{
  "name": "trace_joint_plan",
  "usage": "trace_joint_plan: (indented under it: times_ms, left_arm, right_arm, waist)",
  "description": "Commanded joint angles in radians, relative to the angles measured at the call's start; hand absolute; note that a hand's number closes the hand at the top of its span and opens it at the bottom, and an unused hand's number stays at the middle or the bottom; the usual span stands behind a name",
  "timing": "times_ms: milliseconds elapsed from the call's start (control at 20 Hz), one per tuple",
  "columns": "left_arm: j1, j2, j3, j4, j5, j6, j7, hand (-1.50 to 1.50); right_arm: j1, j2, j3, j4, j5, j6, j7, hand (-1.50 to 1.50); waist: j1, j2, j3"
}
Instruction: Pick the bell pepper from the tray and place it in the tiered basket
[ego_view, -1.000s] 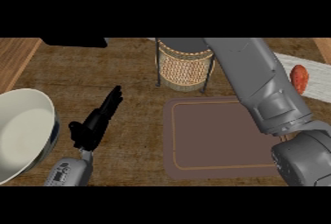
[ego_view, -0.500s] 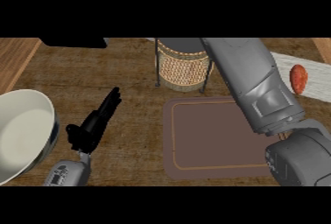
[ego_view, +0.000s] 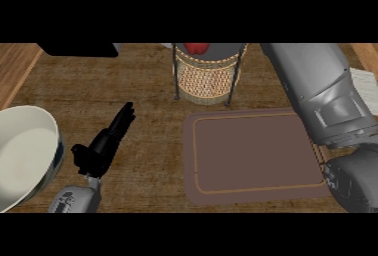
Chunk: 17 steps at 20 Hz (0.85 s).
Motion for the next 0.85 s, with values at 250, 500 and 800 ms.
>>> trace_joint_plan:
  times_ms: [250, 500, 800]
  left_arm:
    - [0.027, 0.021, 0.022, -0.016, 0.014, -0.015, 0.009, 0.00]
    - [0.032, 0.035, 0.051, -0.011, 0.024, -0.018, 0.007, 0.00]
    - [0.067, 0.034, 0.040, -0.029, 0.006, -0.019, -0.033, 0.00]
  right_arm:
    - [0.117, -0.207, -0.070, -0.128, -0.045, -0.114, -0.145, -1.50]
    - [0.251, -0.295, -0.140, -0.218, -0.149, 0.004, -0.204, -1.50]
    - [0.433, -0.491, -0.188, -0.254, -0.236, 0.293, -0.271, -1.50]
  waist:
    - [-0.032, -0.009, 0.002]
    - [-0.046, -0.016, 0.002]
    - [-0.046, -0.013, 0.002]
